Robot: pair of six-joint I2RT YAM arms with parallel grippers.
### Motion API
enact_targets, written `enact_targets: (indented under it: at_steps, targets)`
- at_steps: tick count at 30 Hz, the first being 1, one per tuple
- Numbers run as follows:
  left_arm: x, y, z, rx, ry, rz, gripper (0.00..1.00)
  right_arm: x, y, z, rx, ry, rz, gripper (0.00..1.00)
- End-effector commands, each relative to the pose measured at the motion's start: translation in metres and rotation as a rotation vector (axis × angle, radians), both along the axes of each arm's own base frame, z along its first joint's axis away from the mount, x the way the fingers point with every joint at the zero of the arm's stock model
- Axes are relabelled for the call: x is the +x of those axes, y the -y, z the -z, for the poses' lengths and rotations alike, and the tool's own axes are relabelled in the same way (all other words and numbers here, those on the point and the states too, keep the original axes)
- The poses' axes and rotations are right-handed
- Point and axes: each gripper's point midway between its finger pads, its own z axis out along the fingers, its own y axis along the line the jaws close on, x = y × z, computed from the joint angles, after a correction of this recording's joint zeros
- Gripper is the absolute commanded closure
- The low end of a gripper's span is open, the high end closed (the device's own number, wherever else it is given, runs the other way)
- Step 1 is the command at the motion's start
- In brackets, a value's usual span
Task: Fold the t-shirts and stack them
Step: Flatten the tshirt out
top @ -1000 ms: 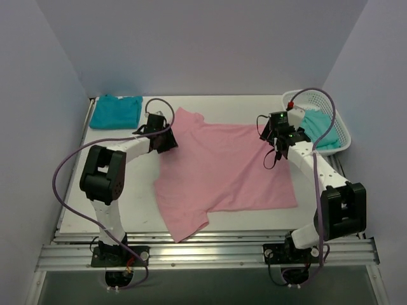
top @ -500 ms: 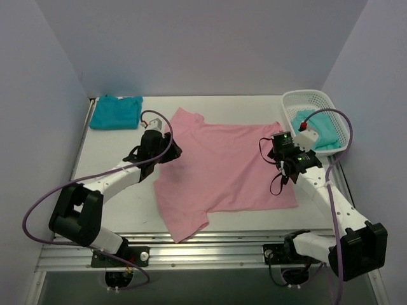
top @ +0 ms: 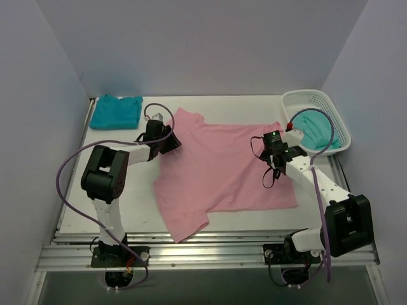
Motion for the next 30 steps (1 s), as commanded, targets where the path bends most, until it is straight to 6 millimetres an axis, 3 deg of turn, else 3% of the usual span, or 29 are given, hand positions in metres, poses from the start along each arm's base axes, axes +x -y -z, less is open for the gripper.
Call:
enact_targets:
  at_steps: [1, 2, 3, 5, 10, 19, 22, 26, 30]
  targets:
    - [0.030, 0.004, -0.001, -0.078, 0.023, 0.017, 0.46, 0.015, 0.001, -0.021, -0.030, 0.051, 0.004, 0.33]
    - [0.030, 0.001, 0.007, -0.068, -0.007, 0.012, 0.46, 0.019, 0.000, -0.023, -0.029, 0.059, -0.001, 0.34]
    - [0.039, 0.000, 0.002, -0.065, 0.000, 0.007, 0.46, 0.020, 0.000, -0.022, -0.033, 0.052, -0.005, 0.34]
    - [0.040, -0.009, 0.019, -0.030, -0.056, -0.019, 0.46, 0.025, -0.002, -0.023, -0.032, 0.053, -0.008, 0.34]
    - [0.053, -0.026, 0.027, -0.003, -0.097, -0.060, 0.46, 0.033, -0.005, -0.028, -0.032, 0.067, -0.026, 0.34]
    - [0.073, -0.082, 0.035, 0.008, -0.144, -0.184, 0.46, 0.041, -0.003, -0.024, -0.060, 0.062, -0.028, 0.33]
    - [0.081, -0.097, 0.031, 0.009, -0.134, -0.220, 0.46, 0.043, -0.004, -0.019, -0.059, 0.055, -0.032, 0.33]
    - [0.094, -0.101, 0.021, 0.005, -0.087, -0.212, 0.46, 0.044, -0.005, -0.012, -0.063, 0.053, -0.034, 0.33]
    - [0.115, -0.089, -0.019, -0.049, 0.056, -0.146, 0.46, 0.044, -0.004, -0.011, -0.071, 0.053, -0.035, 0.34]
